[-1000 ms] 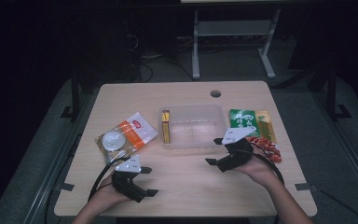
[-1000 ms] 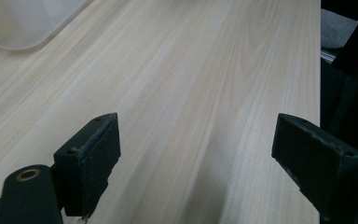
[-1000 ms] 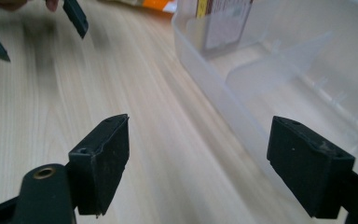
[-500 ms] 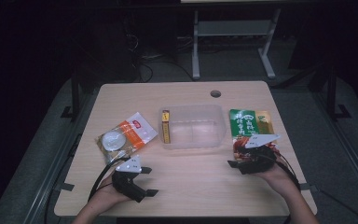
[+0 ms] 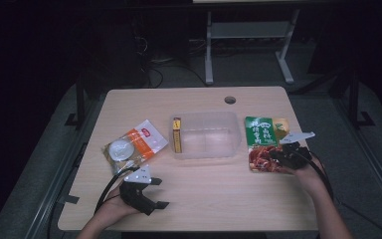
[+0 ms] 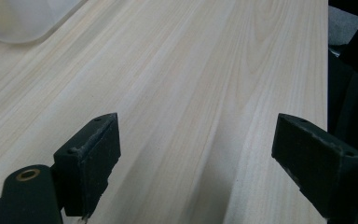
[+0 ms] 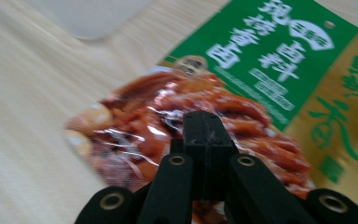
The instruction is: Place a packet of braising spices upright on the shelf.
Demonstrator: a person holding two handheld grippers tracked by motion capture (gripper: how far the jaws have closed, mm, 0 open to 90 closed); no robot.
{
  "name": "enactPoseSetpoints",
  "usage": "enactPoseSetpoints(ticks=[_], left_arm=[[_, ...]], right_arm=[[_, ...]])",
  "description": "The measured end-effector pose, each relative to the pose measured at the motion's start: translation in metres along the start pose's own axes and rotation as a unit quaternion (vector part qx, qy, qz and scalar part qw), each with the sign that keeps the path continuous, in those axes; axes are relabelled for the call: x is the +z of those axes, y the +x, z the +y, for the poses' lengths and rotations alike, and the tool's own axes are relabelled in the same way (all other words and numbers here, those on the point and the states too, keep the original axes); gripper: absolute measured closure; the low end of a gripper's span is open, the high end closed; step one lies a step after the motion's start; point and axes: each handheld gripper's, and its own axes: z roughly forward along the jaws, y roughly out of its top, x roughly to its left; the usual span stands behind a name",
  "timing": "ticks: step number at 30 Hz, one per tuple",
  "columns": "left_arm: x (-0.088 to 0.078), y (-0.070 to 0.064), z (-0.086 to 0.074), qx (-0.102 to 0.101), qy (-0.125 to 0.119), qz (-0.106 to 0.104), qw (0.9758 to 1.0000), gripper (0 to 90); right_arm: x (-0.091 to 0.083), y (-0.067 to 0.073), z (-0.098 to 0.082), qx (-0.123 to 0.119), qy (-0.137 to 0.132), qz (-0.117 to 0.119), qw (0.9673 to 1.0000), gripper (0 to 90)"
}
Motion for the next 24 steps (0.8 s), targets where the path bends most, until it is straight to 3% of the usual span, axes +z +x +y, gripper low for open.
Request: enactPoseSetpoints(ticks=[5,8,11,17,24], left_arm=[[0.001,0.002,0.000,-0.001,0.002,0.000,1.0000,14.9],[0.001,0.002,0.000,-0.001,0.003,0.000,1.0000,14.9],[0.002,0.002,0.000,-0.003,0.005,0.000,1.0000,14.9],[0.004,0.003,0.001,-0.004,0.008,0.001,1.0000,14.9],[0.006,0.002,0.001,-0.005,0.010,-0.002,0.9999,14.9]], right_arm=[[0.006,-0.014,0.001,-0.010,0.026,-0.034,0.9990,90.0],[0.009,-0.017,0.000,-0.012,0.033,-0.041,0.9986,90.0],[0.011,-0.021,-0.002,-0.002,0.039,-0.031,0.9988,90.0],[0.017,-0.019,0.004,-0.021,0.078,-0.031,0.9963,90.0],[0.015,-0.014,0.004,-0.036,0.092,-0.019,0.9950,90.0]])
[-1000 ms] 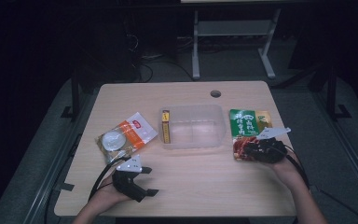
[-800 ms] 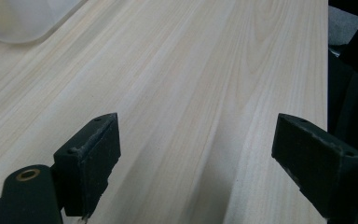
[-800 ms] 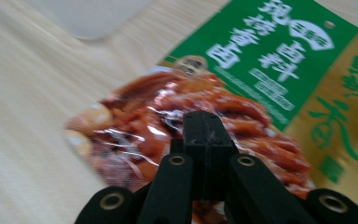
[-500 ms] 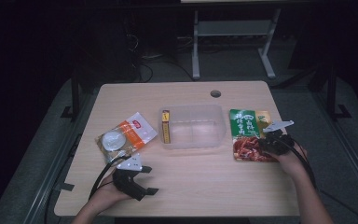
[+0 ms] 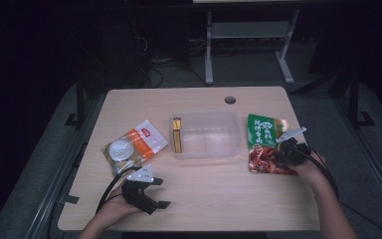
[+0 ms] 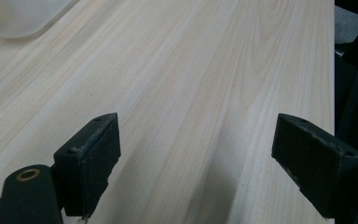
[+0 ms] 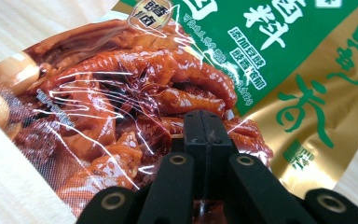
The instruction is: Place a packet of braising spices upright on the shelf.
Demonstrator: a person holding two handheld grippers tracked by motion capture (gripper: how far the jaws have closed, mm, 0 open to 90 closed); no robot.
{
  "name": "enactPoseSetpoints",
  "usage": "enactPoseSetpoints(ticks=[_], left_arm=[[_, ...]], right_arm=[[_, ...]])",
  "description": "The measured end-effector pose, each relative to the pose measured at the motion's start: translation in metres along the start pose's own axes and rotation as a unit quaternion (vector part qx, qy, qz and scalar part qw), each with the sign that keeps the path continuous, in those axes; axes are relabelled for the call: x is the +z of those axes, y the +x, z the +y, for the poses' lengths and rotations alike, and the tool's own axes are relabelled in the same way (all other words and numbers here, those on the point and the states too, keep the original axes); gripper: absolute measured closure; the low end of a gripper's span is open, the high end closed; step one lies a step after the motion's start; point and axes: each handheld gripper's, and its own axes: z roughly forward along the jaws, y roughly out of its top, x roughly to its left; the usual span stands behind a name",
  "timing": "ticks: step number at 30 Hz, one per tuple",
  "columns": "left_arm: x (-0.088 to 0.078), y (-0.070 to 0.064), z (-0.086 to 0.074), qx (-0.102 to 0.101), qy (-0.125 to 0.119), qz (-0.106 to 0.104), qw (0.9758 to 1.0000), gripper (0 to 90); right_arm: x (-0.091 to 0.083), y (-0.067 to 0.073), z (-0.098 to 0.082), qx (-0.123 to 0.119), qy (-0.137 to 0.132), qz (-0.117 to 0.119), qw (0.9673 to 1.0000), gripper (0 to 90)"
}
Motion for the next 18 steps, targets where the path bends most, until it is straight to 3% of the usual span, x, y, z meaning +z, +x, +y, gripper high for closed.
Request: enactPoseSetpoints(ticks=[5,13,18], left_arm=[[-0.001,-0.001,0.000,0.002,0.003,0.000,1.0000,14.9],[0.001,-0.001,-0.001,0.002,0.012,-0.005,0.9999,15.0],[0.002,-0.001,-0.001,0.006,0.015,-0.005,0.9999,15.0]], right_arm=[[-0.004,0.007,-0.004,-0.010,-0.001,0.027,0.9996,90.0],[-0.008,0.027,-0.002,-0.053,0.013,0.028,0.9981,90.0],[-0.009,0.040,0.000,-0.078,0.012,0.058,0.9952,90.0]])
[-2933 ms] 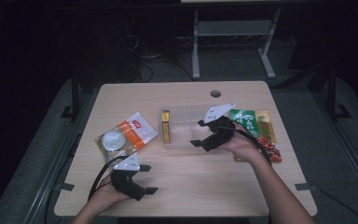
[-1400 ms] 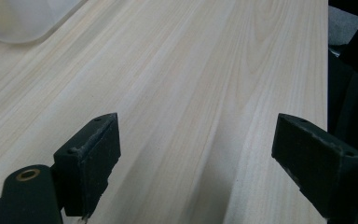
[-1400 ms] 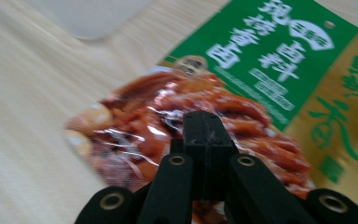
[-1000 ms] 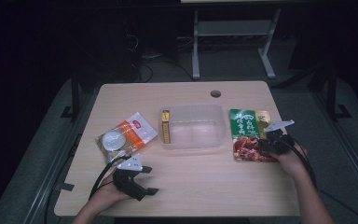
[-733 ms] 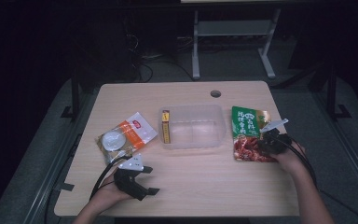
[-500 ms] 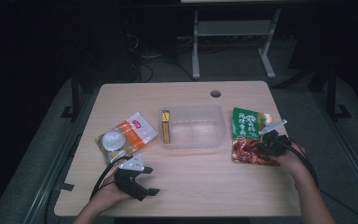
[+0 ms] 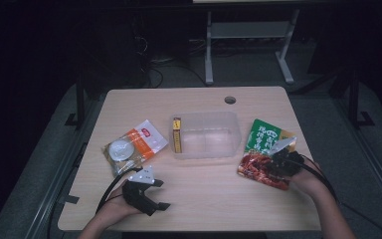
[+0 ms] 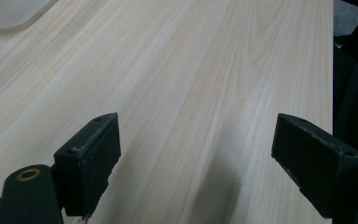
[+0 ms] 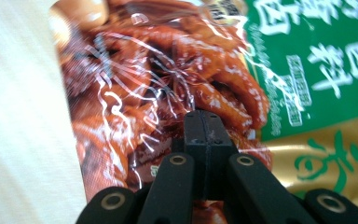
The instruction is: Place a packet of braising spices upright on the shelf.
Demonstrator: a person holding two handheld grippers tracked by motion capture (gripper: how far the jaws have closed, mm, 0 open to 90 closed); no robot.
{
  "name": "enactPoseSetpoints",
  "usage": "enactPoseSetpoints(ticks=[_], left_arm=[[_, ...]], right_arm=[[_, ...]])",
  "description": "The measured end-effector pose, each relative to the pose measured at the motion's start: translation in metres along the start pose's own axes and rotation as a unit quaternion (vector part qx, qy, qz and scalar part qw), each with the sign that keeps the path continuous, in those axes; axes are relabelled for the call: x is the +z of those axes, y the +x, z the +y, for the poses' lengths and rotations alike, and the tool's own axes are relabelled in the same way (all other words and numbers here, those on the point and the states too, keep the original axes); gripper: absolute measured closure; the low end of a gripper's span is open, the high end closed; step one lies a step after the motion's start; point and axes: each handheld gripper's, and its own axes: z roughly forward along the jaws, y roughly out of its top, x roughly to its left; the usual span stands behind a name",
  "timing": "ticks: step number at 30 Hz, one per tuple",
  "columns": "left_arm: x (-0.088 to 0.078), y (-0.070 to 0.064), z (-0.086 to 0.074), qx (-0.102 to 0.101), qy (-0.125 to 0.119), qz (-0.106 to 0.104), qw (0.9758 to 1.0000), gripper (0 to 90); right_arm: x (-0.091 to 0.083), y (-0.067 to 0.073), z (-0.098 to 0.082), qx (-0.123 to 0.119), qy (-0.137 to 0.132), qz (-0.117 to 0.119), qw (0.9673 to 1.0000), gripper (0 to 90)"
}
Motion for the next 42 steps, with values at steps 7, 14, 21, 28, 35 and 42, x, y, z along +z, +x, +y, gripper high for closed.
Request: enactPoseSetpoints(ticks=[7,14,21,28,35,42], left_arm=[[0.000,-0.001,0.000,0.001,0.002,-0.001,1.0000,15.0],[0.001,-0.002,0.001,0.000,0.001,-0.003,1.0000,15.0],[0.000,-0.002,0.000,0.002,0.001,-0.003,1.0000,15.0],[0.000,-0.001,0.001,0.004,0.001,-0.005,1.0000,15.0],[0.001,-0.001,0.002,0.003,-0.001,-0.006,1.0000,15.0],[0.001,-0.002,0.001,0.002,0.001,-0.006,1.0000,15.0]], right_arm=[[0.001,0.013,0.008,-0.028,0.013,0.010,0.9995,90.0],[0.005,0.026,0.015,-0.070,0.001,0.036,0.9969,90.0],[0.001,0.010,0.015,-0.040,-0.018,0.034,0.9984,90.0],[-0.005,-0.035,0.014,0.049,-0.067,-0.050,0.9953,90.0],[0.008,-0.073,0.014,0.103,-0.060,-0.108,0.9869,90.0],[0.022,-0.089,0.013,0.117,-0.048,-0.121,0.9845,90.0]])
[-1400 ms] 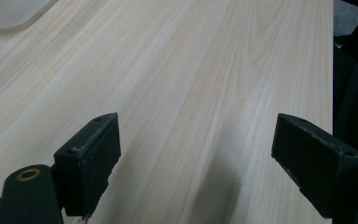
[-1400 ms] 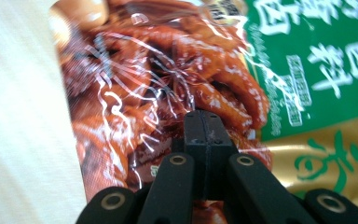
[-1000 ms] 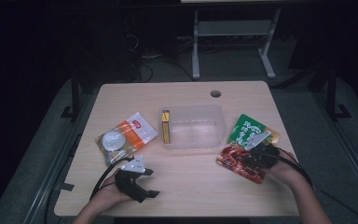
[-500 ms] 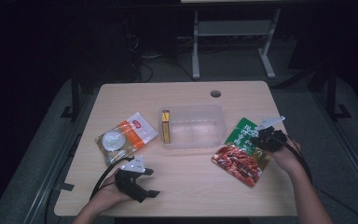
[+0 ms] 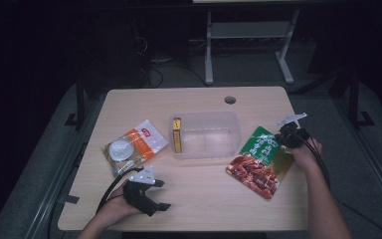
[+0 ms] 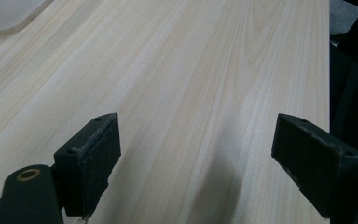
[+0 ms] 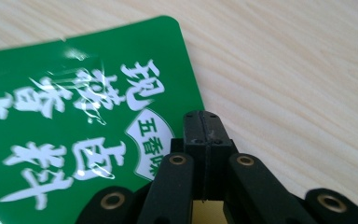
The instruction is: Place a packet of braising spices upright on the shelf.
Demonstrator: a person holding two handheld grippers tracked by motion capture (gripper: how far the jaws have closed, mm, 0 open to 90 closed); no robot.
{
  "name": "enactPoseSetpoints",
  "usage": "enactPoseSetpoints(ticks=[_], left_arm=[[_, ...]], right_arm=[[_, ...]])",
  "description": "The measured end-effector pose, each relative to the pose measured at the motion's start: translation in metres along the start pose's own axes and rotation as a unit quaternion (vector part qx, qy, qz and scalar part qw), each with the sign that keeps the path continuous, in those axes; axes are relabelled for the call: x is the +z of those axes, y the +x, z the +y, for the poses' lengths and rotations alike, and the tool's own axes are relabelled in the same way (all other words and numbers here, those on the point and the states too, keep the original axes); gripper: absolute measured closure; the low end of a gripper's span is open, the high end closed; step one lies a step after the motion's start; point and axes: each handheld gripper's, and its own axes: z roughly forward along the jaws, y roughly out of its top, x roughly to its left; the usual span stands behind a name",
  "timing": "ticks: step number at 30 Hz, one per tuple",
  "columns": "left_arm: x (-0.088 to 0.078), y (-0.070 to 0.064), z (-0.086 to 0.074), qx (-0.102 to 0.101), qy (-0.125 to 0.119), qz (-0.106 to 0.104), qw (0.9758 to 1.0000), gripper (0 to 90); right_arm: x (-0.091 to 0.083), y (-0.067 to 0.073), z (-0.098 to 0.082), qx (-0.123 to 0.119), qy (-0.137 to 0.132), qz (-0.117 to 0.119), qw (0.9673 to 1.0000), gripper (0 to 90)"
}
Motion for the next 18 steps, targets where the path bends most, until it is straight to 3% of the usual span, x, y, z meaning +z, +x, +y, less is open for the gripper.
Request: enactPoseSetpoints(ticks=[12,18], left_arm=[[0.0001,-0.0022,-0.0001,-0.001,-0.004,-0.001,1.0000,15.0],[0.0003,-0.0030,-0.0003,0.002,-0.002,-0.003,1.0000,15.0]], right_arm=[[0.0024,0.0015,-0.0044,-0.010,0.007,0.014,0.9998,90.0],[-0.0016,0.0063,-0.0055,-0.035,0.015,0.025,0.9990,90.0]])
